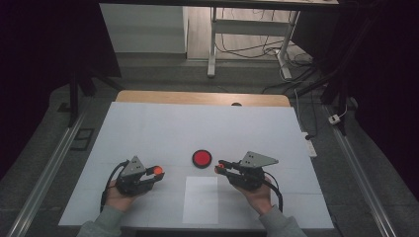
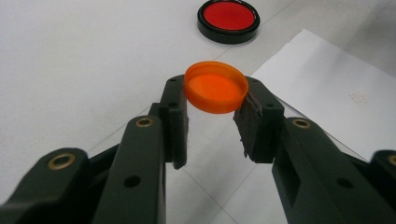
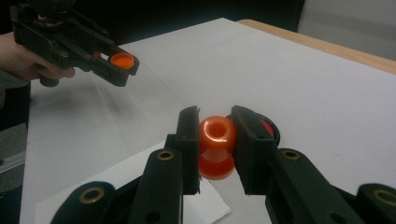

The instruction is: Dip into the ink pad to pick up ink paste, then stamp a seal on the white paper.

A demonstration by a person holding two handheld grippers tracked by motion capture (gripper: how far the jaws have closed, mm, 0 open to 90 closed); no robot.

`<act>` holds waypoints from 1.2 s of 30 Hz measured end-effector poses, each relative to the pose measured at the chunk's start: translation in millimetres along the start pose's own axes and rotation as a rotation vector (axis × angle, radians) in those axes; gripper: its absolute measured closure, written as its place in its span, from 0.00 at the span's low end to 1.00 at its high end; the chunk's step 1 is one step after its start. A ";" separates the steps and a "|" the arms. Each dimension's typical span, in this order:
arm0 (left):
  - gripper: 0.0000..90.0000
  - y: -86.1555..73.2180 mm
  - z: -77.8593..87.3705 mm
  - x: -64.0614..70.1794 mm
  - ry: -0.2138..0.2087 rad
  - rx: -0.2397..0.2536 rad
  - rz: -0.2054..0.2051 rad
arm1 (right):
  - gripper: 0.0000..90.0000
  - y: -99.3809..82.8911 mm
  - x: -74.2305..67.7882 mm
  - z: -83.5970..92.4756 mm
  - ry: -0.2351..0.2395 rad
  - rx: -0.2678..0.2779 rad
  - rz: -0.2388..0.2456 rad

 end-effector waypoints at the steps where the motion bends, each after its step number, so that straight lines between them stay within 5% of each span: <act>1: 0.72 0.0 0.1 0.1 -0.001 -0.001 -0.001 | 0.80 -0.1 -0.8 -0.2 0.004 -0.002 0.003; 36: 0.72 -0.1 -0.4 1.9 -0.004 -0.001 0.002 | 0.80 -15.1 -29.6 -3.1 0.071 -0.056 0.028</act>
Point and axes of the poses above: each handheld gripper's, and its own axes: z roughly backward along the jaws, y roughly out of its top, x roughly to its right, the point moved 5 cm from there along -z, roughly forward along the jaws, and after that the axes turned 8 degrees about -y, right-handed, at the moved point
